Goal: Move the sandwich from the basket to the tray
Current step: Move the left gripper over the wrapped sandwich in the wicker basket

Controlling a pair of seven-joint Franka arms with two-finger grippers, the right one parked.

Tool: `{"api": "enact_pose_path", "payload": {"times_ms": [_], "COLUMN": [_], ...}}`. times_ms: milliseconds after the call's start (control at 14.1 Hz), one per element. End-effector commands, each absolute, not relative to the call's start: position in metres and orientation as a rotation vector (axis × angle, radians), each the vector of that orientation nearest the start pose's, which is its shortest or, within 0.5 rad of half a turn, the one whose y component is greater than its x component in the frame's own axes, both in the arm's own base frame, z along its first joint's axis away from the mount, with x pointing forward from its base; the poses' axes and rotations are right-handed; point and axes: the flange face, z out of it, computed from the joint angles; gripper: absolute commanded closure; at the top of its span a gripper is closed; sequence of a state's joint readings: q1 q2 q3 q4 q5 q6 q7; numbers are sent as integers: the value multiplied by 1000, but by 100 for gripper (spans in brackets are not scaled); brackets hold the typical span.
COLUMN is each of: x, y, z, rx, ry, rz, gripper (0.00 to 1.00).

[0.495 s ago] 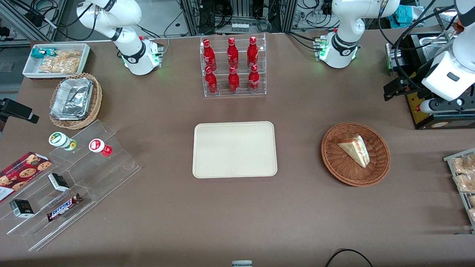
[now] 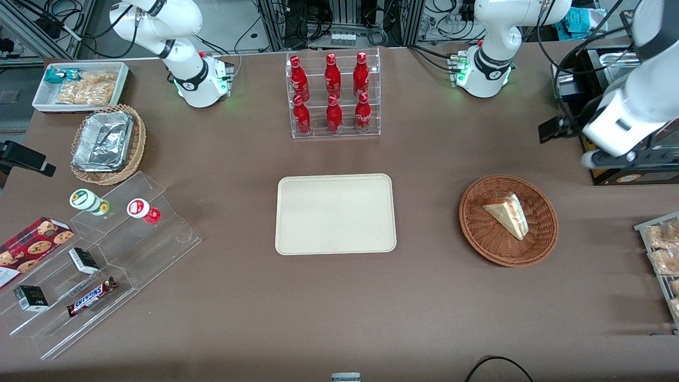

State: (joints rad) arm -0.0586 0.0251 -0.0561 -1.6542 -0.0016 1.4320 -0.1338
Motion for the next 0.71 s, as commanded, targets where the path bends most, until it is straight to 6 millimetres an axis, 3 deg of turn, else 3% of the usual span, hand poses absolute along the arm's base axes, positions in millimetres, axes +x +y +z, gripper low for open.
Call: {"api": "enact_pose_path", "payload": {"times_ms": [0,212,354,636], "x": [533,523,510,503], "y": [-56,-50,-36,-25], "z": [493,434,402,373], "rx": [-3062,-3056,-3075,-3061], "ry": [-16,-5,-75,-477], "rz": [375,271,166,53], "gripper": [0,0,0,0]}}
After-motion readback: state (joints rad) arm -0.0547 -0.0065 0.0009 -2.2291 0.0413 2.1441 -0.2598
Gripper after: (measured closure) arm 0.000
